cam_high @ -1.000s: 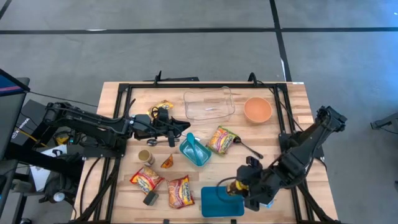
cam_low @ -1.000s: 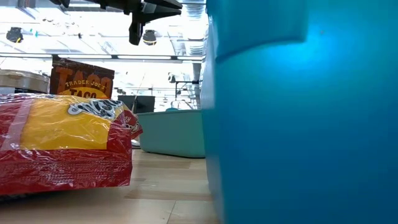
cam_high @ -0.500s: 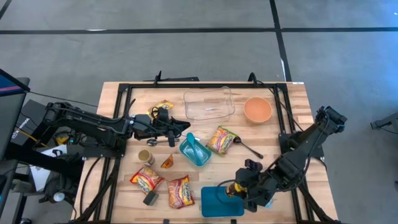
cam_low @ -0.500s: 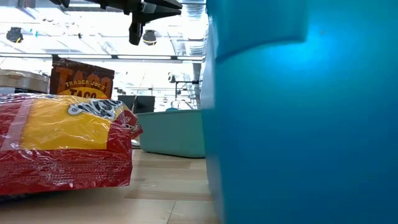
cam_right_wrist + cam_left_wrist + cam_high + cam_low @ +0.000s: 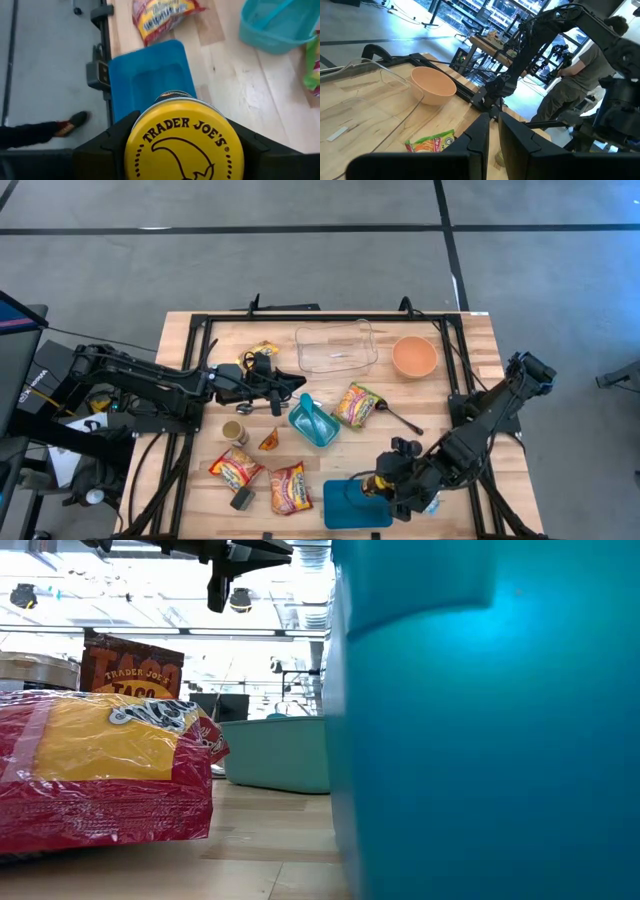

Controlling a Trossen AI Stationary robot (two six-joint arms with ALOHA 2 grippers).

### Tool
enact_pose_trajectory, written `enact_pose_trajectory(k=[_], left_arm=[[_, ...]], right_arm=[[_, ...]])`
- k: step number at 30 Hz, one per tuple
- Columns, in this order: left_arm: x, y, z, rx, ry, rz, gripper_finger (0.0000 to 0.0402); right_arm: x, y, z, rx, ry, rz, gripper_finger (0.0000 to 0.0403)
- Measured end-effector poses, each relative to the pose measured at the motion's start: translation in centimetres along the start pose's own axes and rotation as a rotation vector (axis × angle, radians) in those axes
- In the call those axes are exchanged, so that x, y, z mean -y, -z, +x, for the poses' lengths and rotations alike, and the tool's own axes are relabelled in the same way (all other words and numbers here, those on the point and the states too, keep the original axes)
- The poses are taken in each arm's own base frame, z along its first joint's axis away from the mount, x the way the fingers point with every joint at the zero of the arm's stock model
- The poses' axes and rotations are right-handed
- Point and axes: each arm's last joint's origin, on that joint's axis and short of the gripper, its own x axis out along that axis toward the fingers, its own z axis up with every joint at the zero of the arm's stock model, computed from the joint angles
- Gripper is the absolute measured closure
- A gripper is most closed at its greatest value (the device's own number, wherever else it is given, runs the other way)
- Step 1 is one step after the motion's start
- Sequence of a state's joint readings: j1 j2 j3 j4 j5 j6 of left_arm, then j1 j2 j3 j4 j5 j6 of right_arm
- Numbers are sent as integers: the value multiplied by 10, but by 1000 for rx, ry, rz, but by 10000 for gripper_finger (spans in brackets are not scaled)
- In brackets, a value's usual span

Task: Pick & Place Food Item
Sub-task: Put the yellow seasoning bottle into the blue bin

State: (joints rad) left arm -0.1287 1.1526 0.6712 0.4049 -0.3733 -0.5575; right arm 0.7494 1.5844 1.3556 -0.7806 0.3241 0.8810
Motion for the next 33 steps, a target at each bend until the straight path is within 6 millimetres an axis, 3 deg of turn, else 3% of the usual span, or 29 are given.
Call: enact_pose_trajectory(k=[13,24,33], left_arm=[[0,-1,0,4,7,-3,366],[1,-1,0,5,6,-3,366],[0,-1,0,7,2,-3,366]], right_arm=[[-9,28,74,-194,119,-104,193],[-5,27,80,-217,139,-106,193],[-7,35,97,-258,148,-121,188]])
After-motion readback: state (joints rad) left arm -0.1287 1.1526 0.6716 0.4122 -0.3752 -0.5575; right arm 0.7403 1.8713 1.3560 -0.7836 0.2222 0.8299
